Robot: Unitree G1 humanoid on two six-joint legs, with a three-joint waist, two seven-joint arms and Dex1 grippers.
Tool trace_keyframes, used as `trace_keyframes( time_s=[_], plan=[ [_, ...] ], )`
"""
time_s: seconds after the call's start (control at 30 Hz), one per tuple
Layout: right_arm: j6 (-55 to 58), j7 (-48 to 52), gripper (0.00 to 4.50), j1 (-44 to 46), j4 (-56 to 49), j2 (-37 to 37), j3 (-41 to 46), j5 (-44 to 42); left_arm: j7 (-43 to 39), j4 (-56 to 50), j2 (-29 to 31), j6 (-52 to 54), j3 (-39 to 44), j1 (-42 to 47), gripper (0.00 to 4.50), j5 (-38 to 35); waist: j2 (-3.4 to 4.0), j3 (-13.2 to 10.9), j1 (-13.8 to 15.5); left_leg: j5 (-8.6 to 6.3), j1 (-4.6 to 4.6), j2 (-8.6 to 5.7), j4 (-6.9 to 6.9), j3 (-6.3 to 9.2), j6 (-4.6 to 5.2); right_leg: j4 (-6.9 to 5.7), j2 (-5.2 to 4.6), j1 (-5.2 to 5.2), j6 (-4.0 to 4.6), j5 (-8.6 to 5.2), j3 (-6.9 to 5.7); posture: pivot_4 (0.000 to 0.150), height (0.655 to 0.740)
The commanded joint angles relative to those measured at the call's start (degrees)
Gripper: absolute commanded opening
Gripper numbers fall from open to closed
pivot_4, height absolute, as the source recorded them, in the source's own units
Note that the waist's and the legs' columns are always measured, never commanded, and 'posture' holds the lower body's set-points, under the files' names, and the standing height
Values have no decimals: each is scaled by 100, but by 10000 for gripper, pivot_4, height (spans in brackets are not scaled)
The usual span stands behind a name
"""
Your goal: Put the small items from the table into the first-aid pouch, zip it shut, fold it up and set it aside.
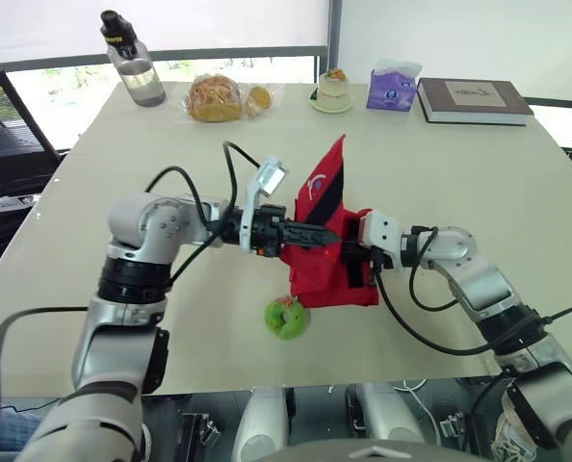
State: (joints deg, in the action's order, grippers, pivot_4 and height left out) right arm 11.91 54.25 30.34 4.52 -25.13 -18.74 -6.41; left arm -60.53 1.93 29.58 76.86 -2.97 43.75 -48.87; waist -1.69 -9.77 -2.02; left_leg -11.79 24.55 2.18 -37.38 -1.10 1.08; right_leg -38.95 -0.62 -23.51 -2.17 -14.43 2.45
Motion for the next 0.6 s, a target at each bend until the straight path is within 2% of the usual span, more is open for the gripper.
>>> trace_keyframes(
  time_s=[0.03, 0.27, 0.43, 0.53, 0.6],
  plan=[
    [442, -487, 533, -204, 217, 111, 458, -142, 31, -43, -254, -118, -157, -102, 0, -58, 0, 1, 8, 0, 0, 0, 0, 0, 0, 0, 0, 0, 0, 0, 0, 1500, 7400],
    [1133, -208, 533, -1212, -1371, 27, 1553, -1710, 199, 19, -463, -267, 36, -174, 0, -50, 6, -3, 152, 0, 14, -3, -1, 5, 0, 5, -15, -2, -1, 0, -4, 1500, 7400],
    [2286, -616, 533, -1687, -2228, -165, 2854, -3246, 222, -79, -482, -242, 22, -201, 0, -67, 12, -6, 134, 0, 18, -5, 2, 2, 1, 9, -16, -6, -2, 0, -2, 1500, 7400],
    [2267, -287, 533, -2184, -2410, -689, 3372, -3439, 301, -47, -545, -211, 4, -207, 0, -48, 12, -7, 142, -1, 17, -4, 1, 3, 1, 10, -14, -4, -2, -1, -7, 1500, 7400],
    [1805, 425, 533, -2581, -2272, -1061, 3884, -3556, 408, 1, -648, -160, -111, -237, 0, 0, 14, -7, 158, -1, 17, -6, 3, -1, 1, 11, -13, -3, -10, -6, -10, 1500, 7400]
  ],
)
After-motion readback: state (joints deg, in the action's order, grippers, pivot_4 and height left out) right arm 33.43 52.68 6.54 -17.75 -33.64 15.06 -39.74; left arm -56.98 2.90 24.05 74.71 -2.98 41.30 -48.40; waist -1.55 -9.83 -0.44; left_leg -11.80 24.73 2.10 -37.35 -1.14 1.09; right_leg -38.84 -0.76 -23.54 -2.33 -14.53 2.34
